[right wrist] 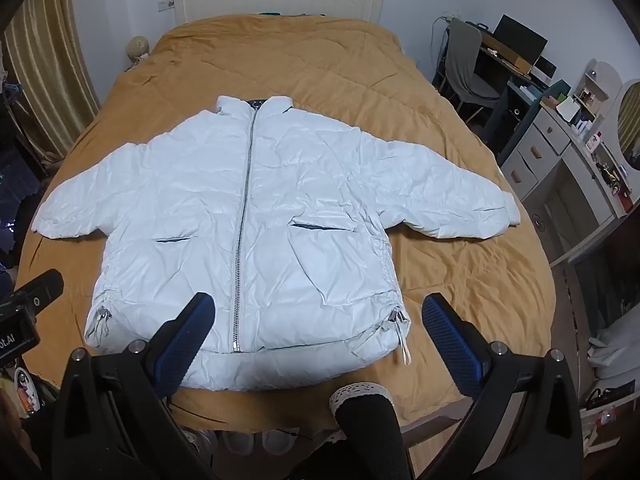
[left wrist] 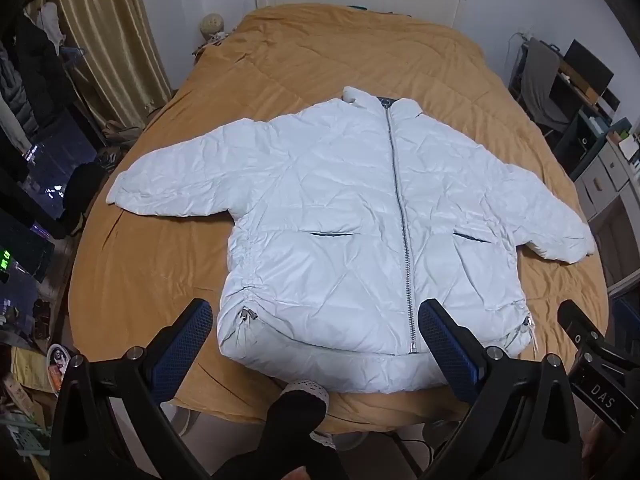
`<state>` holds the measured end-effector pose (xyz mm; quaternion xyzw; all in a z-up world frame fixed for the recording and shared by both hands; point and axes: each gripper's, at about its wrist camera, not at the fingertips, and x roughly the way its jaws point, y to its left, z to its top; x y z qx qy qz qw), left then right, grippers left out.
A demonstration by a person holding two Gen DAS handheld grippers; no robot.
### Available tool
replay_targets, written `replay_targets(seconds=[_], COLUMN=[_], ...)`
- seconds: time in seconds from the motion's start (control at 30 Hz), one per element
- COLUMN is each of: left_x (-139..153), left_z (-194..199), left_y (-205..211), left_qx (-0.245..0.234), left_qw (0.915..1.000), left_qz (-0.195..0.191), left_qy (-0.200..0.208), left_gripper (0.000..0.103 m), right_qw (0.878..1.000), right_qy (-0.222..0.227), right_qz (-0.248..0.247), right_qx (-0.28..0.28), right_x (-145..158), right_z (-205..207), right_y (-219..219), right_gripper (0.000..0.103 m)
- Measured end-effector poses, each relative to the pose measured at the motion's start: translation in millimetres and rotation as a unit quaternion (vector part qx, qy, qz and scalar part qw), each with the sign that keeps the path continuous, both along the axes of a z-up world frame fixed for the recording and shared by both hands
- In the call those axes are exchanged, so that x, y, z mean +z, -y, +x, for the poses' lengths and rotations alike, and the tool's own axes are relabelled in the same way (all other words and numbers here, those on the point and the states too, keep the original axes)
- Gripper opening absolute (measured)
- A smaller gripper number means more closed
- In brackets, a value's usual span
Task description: Fold large clothes
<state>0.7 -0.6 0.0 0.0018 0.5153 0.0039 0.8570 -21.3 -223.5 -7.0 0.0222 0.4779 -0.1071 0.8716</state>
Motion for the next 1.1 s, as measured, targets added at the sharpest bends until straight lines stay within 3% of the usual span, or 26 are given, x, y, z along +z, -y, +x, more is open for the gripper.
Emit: replay_targets(seconds=[0.33,1.1], left_x=[5.8,3.8], left_z=[-2.9,-2.2], left_y=[3.4,2.2], left_qx=[-0.015,-0.011], left_qw=[0.9996,0.9998], left_qz=[-0.010,-0.007], left_qy=[0.023,0.015], left_gripper=[0.103,0.102], right_qw=[1.000,1.000], right_qy=[-0.002,-0.003], right_qz=[0.003,0.002], right_qx=[0.000,-0.001], right_x=[-0.4,-1.3], right_z=[-0.5,-0.4], right_y=[0.9,4.8], right_gripper=[0.103,0.103])
